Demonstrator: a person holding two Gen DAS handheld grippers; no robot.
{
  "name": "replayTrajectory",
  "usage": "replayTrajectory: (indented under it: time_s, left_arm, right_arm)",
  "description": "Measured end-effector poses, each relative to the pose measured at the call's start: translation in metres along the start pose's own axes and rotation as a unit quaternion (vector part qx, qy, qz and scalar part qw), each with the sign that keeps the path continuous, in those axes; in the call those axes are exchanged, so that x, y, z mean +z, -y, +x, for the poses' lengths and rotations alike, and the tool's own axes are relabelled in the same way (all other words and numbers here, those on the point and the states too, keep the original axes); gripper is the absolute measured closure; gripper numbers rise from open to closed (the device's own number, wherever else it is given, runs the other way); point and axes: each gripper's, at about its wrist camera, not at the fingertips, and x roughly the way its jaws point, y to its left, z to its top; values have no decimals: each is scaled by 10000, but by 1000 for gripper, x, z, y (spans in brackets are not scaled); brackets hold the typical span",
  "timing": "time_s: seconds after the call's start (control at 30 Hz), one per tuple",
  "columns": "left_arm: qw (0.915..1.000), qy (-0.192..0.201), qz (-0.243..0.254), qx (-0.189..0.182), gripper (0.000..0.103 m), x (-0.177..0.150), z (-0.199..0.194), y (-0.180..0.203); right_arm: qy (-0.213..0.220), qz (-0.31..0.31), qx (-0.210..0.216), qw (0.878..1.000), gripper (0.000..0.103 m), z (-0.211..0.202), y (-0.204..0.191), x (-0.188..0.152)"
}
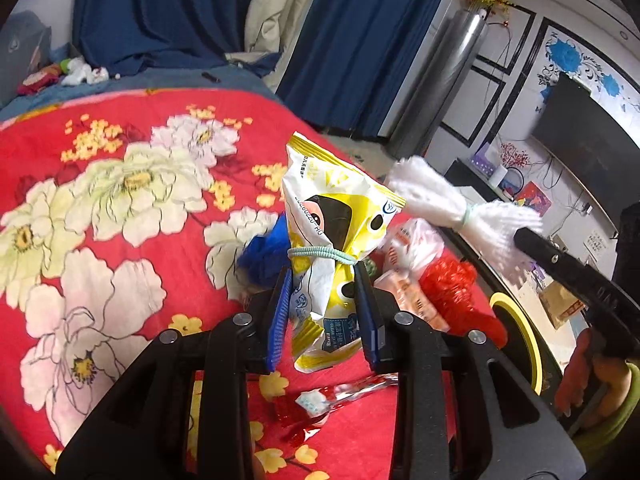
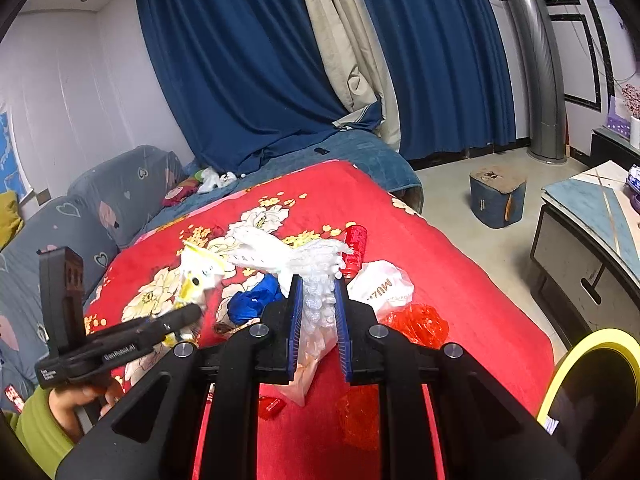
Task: Collect trash
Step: 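Grasp a white foam net with the right tool while the left tool grasps the yellow snack bag, then lift and carry the foam net and snack bag with both tools to the bin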
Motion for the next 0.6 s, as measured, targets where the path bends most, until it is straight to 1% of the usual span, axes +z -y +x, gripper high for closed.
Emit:
replayTrajectory:
  time_s: [0.27, 0.6]
  left_arm:
    - [9997, 214, 76, -133, 80, 7, -16, 11]
    - [9984, 367, 274, -333, 80, 7, -24, 35]
  right_arm:
    - [102, 68, -36, 9999, 88, -13, 5, -1]
    - [393, 95, -182, 9990, 88, -46, 17, 1]
